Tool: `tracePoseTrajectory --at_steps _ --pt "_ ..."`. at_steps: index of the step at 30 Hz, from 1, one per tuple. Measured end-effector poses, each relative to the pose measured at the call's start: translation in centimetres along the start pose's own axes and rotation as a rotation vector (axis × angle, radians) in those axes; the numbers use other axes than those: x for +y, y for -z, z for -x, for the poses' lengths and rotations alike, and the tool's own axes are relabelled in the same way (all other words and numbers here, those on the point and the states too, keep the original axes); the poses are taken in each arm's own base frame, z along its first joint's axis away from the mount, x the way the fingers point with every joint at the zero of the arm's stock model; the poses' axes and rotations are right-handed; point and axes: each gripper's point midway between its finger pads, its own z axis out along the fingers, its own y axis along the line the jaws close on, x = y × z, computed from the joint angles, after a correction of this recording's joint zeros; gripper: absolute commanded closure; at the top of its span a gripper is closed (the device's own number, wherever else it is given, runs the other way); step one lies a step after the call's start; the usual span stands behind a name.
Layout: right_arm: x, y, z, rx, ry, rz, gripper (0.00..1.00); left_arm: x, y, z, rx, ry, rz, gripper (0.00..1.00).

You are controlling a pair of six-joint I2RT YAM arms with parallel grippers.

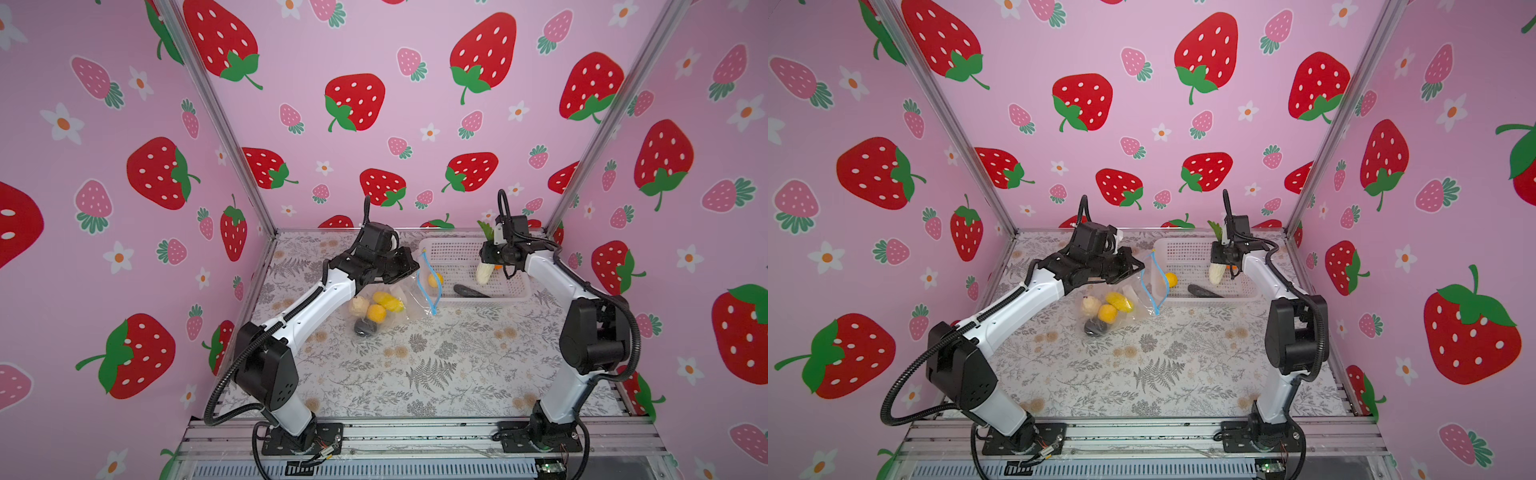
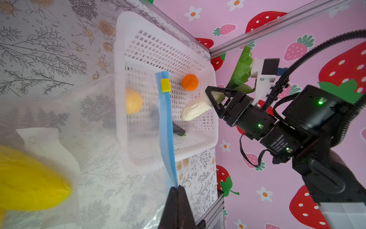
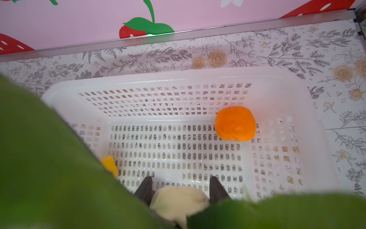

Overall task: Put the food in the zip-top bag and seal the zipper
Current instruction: 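Lower the right gripper onto the pale radish, close and lift it, then carry the leafy pale radish with the right gripper to the bag mouth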

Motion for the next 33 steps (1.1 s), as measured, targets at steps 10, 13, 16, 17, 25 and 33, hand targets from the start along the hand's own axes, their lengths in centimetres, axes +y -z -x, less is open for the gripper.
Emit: tracePoseTrajectory --at_steps 10,13,16,17,25,33 --pt "3.2 1.5 -0.1 -0.05 -0.115 0.202 0.54 0.0 -0.1 0.1 0.0 0.001 0.003 1.0" --pt "4.4 3.4 1.2 -0.096 -0.146 0.266 0.54 0.0 -0.4 0.3 0.0 0.002 0.005 1.0" --pt "5.6 5.5 3.0 -0.16 -0.164 0.324 0.54 0.0 -0.8 0.5 -0.001 0.004 0.009 1.0" --pt "6.0 6.2 3.4 -0.176 -0.167 0.342 0.54 0.1 -0.8 0.6 -0.001 0.005 0.013 1.0" --pt "9.2 11.0 5.2 -0.315 -0.244 0.496 0.54 -0.3 -1.1 1.4 -0.016 0.009 0.02 1.0" --pt "14.0 11.8 3.3 -0.324 -0.33 0.65 0.54 -0.4 -1.4 2.0 -0.025 0.009 0.029 1.0"
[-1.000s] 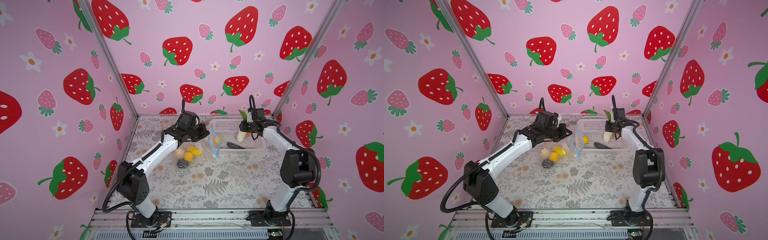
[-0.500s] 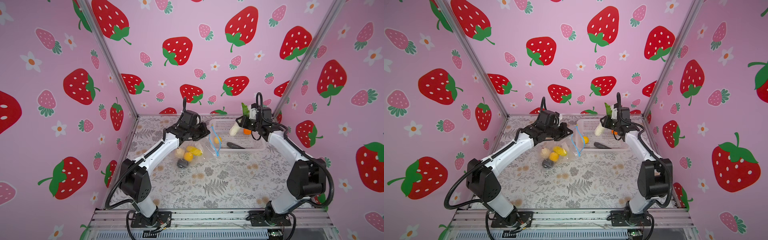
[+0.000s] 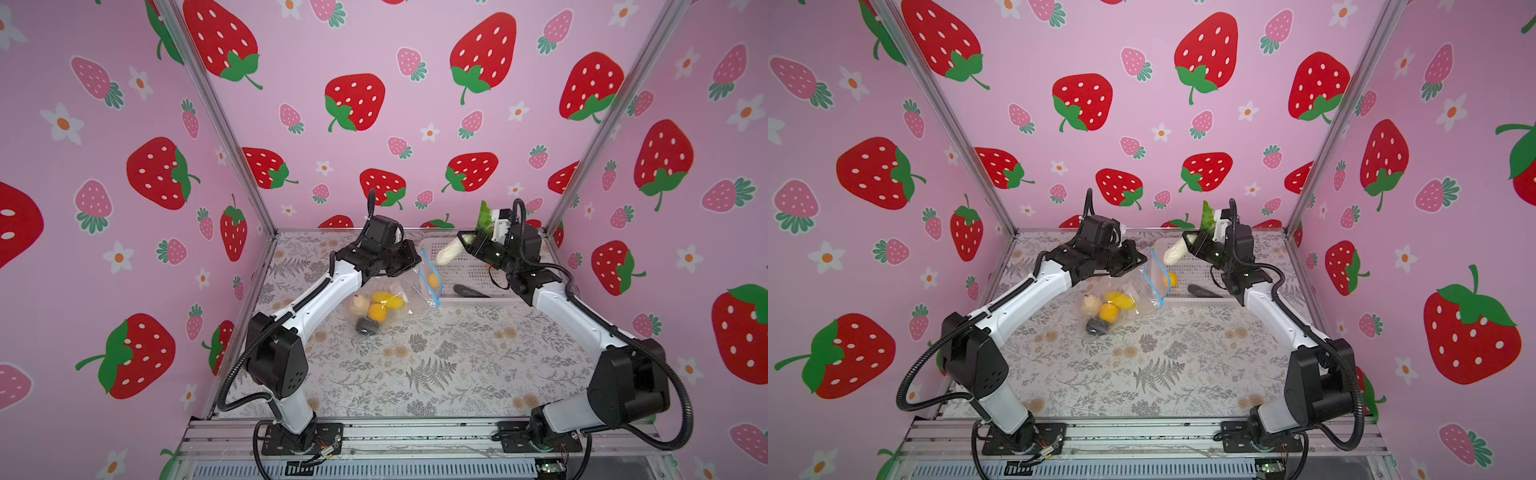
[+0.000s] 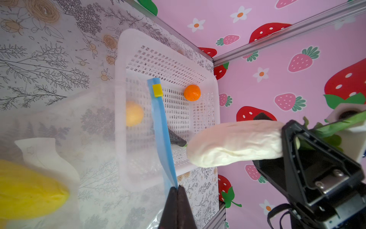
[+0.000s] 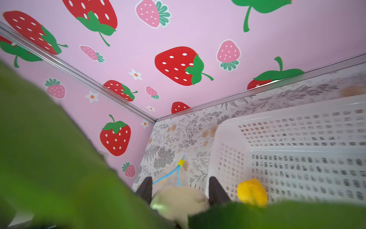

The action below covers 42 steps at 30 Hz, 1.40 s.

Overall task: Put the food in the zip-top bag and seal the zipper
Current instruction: 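Carry the leafy pale radish with the right gripper to the bag mouth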

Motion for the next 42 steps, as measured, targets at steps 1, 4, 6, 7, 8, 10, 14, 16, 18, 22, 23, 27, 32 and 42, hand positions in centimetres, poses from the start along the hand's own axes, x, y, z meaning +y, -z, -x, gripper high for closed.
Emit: tracePoseTrajectory --at_steps 1,4,6,7,8,10,14,16,18,22,23,27,32,42 --pt "0.4 -0.1 -0.4 -0.004 -0.008 0.013 0.54 0.0 0.0 0.0 0.0 0.0 -0.001 1.0" --pt "1.3 -0.5 -1.4 -0.009 -0.033 0.041 0.54 0.0 0.0 0.1 -0.006 0.0 0.003 1.0" --pt "1.8 -0.6 -1.9 -0.011 -0.043 0.054 0.54 0.0 0.0 0.1 -0.007 0.0 0.004 1.0" --pt "2.2 -0.7 -2.0 -0.016 -0.048 0.063 0.54 0.0 0.0 0.1 -0.007 0.0 0.004 1.0" --pt "2.5 -0.8 -2.0 -0.022 -0.047 0.069 0.54 0.0 0.0 0.2 -0.008 0.0 0.005 1.0" --pt "2.9 -0.9 -2.2 -0.036 -0.05 0.076 0.54 0.1 0.1 0.3 -0.012 0.001 0.005 1.0" --pt "2.5 -1.1 -2.9 -0.061 -0.074 0.072 0.54 0.1 0.1 0.3 -0.014 0.003 0.006 1.0" --pt "2.3 -1.4 -3.5 -0.062 -0.087 0.067 0.54 0.0 0.1 0.3 -0.015 0.003 0.006 1.0" --pt "2.2 -1.8 -3.9 -0.062 -0.095 0.065 0.54 0.0 0.2 0.3 -0.016 0.005 0.004 1.0" --pt "2.1 -2.6 -4.4 -0.061 -0.112 0.067 0.54 -0.2 0.4 0.4 -0.021 0.01 -0.002 1.0" --pt "2.1 -2.8 -4.7 -0.06 -0.115 0.068 0.54 -0.3 0.4 0.5 -0.024 0.01 -0.005 1.0" --pt "1.6 -3.7 -5.6 -0.047 -0.129 0.064 0.54 -0.8 0.9 0.6 -0.032 0.009 -0.016 1.0" --pt "0.1 -5.1 -7.0 -0.02 -0.152 0.039 0.54 -1.5 1.7 0.7 -0.047 -0.001 -0.037 1.0" --pt "0.0 -6.1 -7.7 -0.011 -0.17 0.038 0.54 -1.6 1.8 0.7 -0.051 0.001 -0.043 1.0"
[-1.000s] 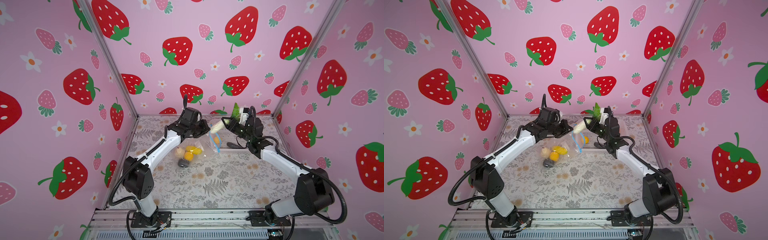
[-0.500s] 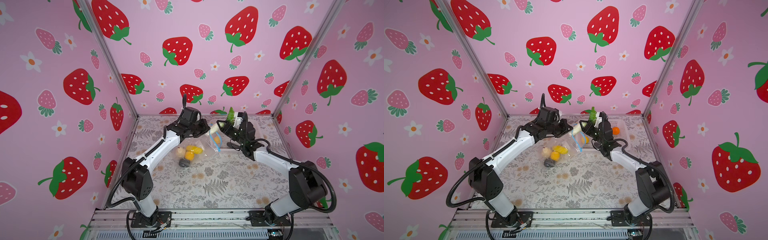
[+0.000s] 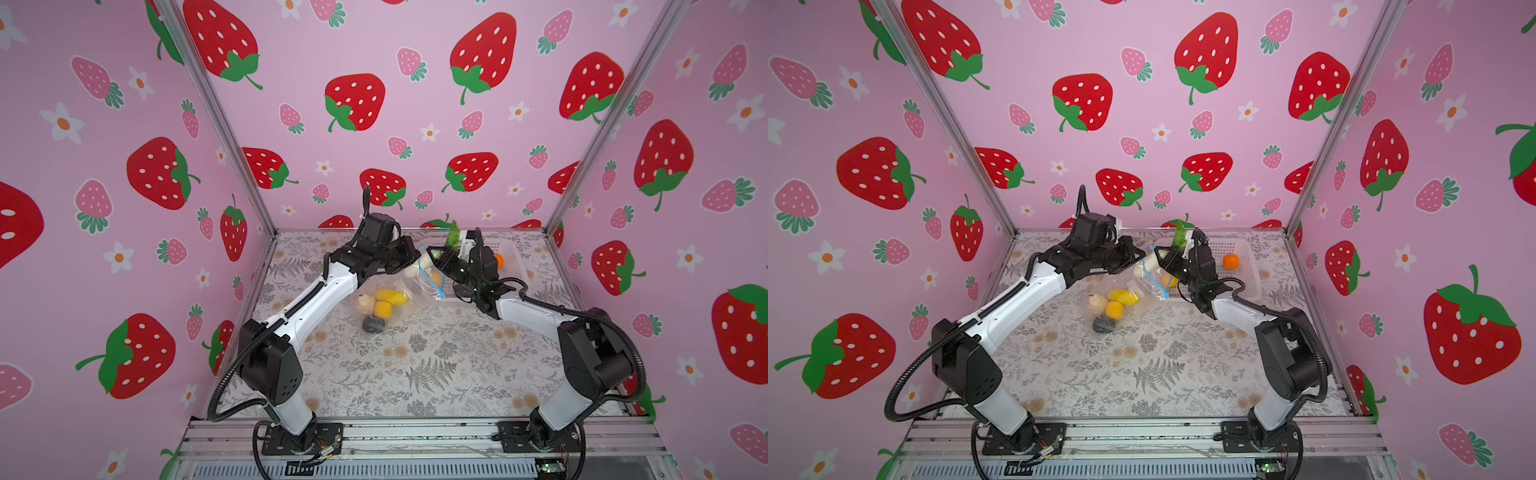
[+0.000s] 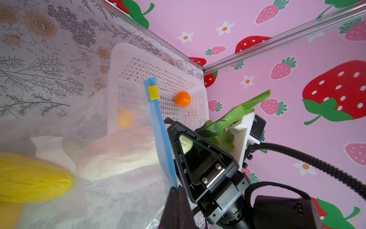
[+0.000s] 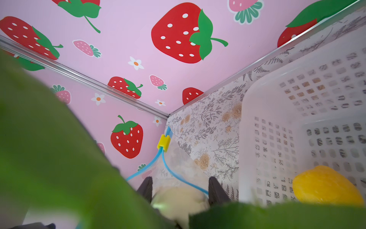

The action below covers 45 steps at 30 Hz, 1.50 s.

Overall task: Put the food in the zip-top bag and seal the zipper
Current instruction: 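Carry the leafy pale radish with the right gripper to the bag mouth, then lower the radish into the bag and open the right gripper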

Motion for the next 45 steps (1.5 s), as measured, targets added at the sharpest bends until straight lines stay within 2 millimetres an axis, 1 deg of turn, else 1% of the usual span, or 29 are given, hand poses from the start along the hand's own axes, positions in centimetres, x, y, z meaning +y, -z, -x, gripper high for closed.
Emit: tracePoseTrajectory --at_steps 5,10,12,17,19,24,29,32,38,45 --pt "0.9 -0.4 0.0 -0.001 0.005 0.02 0.54 0.0 0.0 0.0 0.0 0.001 0.0 1.0" --pt "1.0 -0.3 0.1 -0.015 0.015 0.014 0.54 0.0 0.0 0.0 -0.001 0.001 0.0 1.0" --pt "1.2 0.1 0.3 -0.022 0.032 0.018 0.54 0.0 0.0 0.0 0.0 0.001 0.0 1.0" --pt "3.0 1.2 1.1 -0.038 0.065 0.059 0.53 0.2 0.0 0.1 -0.002 0.004 0.003 1.0" --pt "3.4 1.7 1.1 -0.041 0.072 0.07 0.53 0.3 0.0 0.2 -0.005 0.005 0.003 1.0" --pt "3.8 2.1 0.8 -0.031 0.08 0.083 0.53 0.2 0.1 0.3 -0.005 0.006 -0.001 1.0" --pt "4.6 2.0 -0.4 0.004 0.083 0.108 0.53 0.2 0.1 0.3 -0.004 0.006 -0.002 1.0" --pt "4.4 1.5 -1.4 0.032 0.081 0.115 0.53 0.2 0.1 0.3 -0.005 0.006 -0.003 1.0" --pt "2.6 0.5 -3.0 0.08 0.066 0.087 0.53 0.2 0.1 0.3 -0.003 0.005 -0.003 1.0" --pt "2.4 0.1 -3.5 0.098 0.063 0.092 0.52 0.2 0.3 0.2 -0.005 0.006 -0.003 1.0"
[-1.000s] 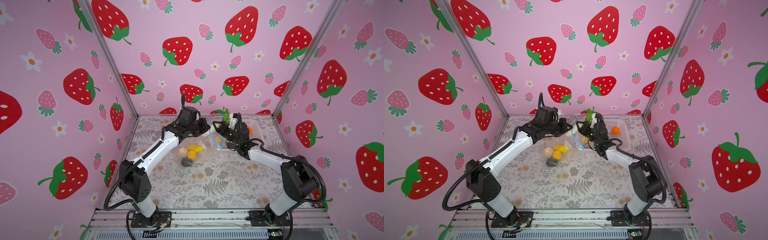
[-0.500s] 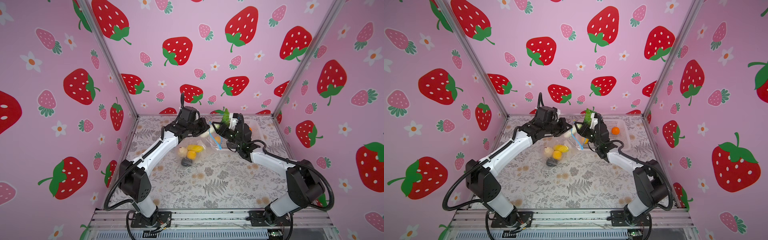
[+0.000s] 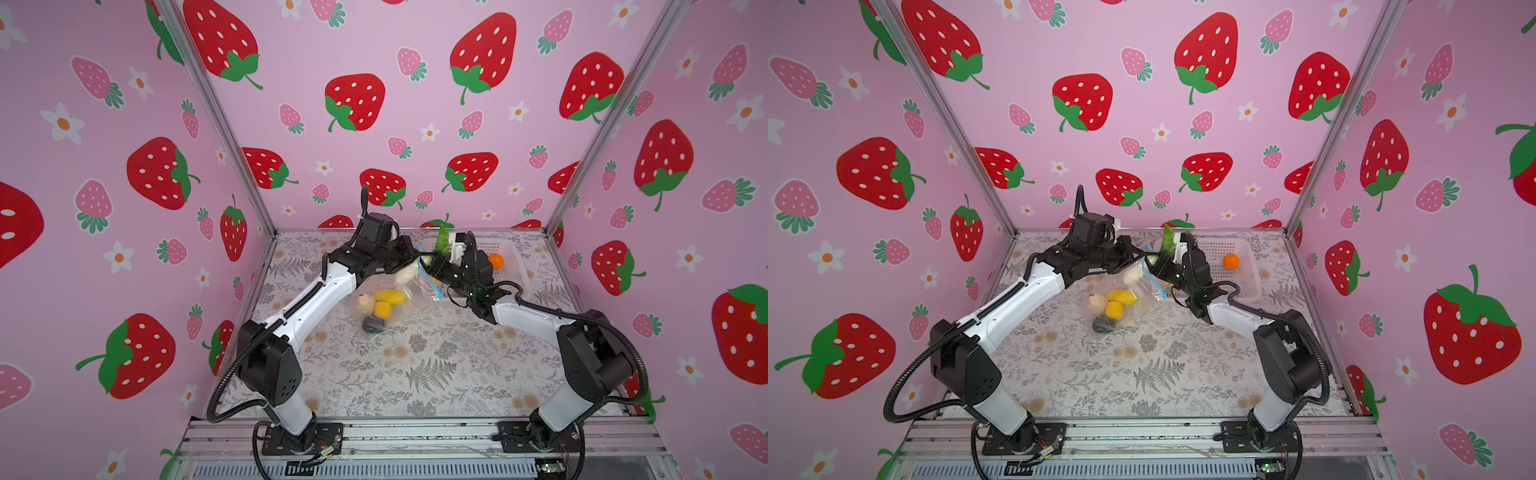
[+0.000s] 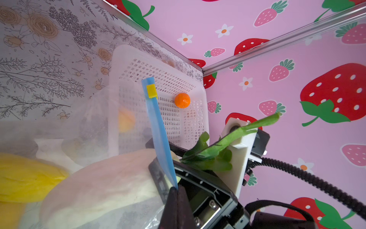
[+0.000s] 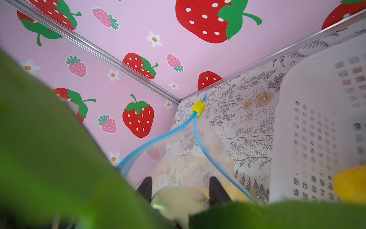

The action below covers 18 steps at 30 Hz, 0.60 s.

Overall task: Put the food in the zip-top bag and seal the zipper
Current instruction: 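Lower the radish into the bag and open the right gripper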

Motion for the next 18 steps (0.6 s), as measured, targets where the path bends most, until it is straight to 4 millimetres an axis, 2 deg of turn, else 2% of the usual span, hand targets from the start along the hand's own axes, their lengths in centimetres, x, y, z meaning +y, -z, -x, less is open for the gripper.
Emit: tracePoseTrajectory --at_steps 7,8,12,18 --pt "-0.7 -1.6 -1.0 0.052 -0.016 0.005 0.49 0.3 -0.1 -0.2 0.006 0.006 0.005 1.0" --pt "-0.8 -1.7 -1.1 0.058 -0.017 0.006 0.46 0.3 -0.1 -0.2 0.006 0.006 0.005 1.0" --pt "-0.4 -2.3 -1.2 0.07 -0.02 0.015 0.4 0.2 0.0 -0.2 0.005 0.006 0.003 1.0" --pt "0.2 -2.5 -1.1 0.075 -0.016 0.025 0.39 0.4 0.1 -0.3 0.004 0.008 0.003 1.0"
